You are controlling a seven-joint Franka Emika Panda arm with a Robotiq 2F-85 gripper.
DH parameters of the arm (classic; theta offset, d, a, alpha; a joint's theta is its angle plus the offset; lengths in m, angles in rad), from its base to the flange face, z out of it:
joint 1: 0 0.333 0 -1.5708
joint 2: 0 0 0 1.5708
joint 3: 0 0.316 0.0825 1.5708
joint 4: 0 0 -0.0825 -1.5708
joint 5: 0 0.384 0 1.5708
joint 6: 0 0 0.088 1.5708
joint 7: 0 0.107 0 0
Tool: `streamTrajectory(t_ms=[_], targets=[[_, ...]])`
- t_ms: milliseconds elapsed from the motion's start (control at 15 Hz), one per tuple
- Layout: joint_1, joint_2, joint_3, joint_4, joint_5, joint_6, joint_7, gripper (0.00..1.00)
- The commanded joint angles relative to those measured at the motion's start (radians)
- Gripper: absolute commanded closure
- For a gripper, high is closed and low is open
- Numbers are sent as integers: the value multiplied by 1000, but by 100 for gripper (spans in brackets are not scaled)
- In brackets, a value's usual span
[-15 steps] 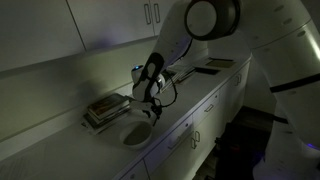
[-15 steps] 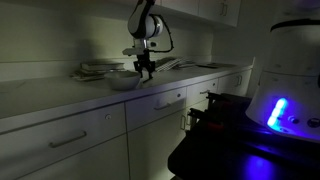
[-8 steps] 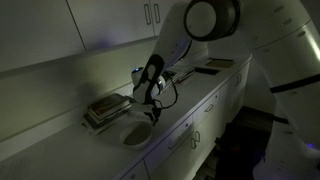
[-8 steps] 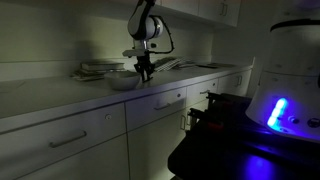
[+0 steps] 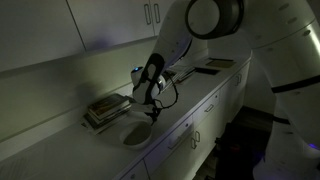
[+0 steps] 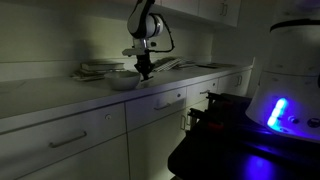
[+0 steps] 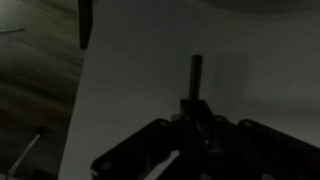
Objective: Place the black object in the bowl
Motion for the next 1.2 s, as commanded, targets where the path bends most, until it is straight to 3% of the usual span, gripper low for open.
streamTrajectory(t_ms=[0, 267, 533, 933, 1133], targets=[[35, -103, -32, -64, 11, 13, 13, 97], [28, -217, 0, -94, 54, 16, 14, 97], [9, -278, 83, -114, 208, 12, -41, 97], [-8, -252, 202, -94, 545, -8, -242, 97], [-1, -226, 201, -88, 610, -26, -282, 97]])
